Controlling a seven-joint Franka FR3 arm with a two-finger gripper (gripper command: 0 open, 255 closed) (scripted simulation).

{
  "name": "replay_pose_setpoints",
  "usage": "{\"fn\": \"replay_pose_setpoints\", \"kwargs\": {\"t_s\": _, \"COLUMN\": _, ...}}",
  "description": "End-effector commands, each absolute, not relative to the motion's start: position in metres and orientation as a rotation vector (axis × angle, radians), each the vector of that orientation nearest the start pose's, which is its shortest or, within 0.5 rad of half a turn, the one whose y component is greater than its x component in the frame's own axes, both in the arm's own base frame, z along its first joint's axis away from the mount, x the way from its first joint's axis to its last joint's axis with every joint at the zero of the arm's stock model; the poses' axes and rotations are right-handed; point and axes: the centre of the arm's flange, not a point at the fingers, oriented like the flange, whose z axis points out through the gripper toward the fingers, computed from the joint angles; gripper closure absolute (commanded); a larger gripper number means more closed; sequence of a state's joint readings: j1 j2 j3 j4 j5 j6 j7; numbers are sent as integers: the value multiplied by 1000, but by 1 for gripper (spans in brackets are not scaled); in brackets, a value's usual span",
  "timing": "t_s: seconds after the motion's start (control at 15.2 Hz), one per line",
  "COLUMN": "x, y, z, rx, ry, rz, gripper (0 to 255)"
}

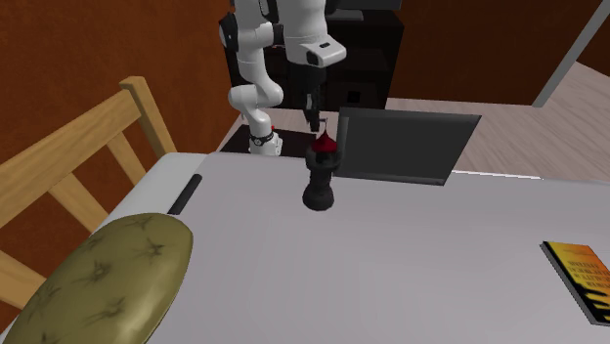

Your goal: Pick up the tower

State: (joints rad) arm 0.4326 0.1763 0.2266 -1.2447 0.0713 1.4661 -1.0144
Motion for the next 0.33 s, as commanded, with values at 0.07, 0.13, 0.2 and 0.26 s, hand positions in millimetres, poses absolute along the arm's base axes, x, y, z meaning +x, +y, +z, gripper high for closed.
{"fn": "replay_pose_setpoints", "kwargs": {"t_s": 0.07, "x": 475, "y": 358, "z": 685, "rx": 2164, "ry": 2410, "rz": 112, "gripper": 255}}
{"fn": "replay_pose_setpoints", "kwargs": {"t_s": 0.13, "x": 475, "y": 358, "z": 690, "rx": 2164, "ry": 2410, "rz": 112, "gripper": 255}}
{"fn": "replay_pose_setpoints", "kwargs": {"t_s": 0.2, "x": 475, "y": 358, "z": 691, "rx": 2164, "ry": 2410, "rz": 112, "gripper": 255}}
{"fn": "replay_pose_setpoints", "kwargs": {"t_s": 0.26, "x": 475, "y": 358, "z": 691, "rx": 2164, "ry": 2410, "rz": 112, "gripper": 255}}
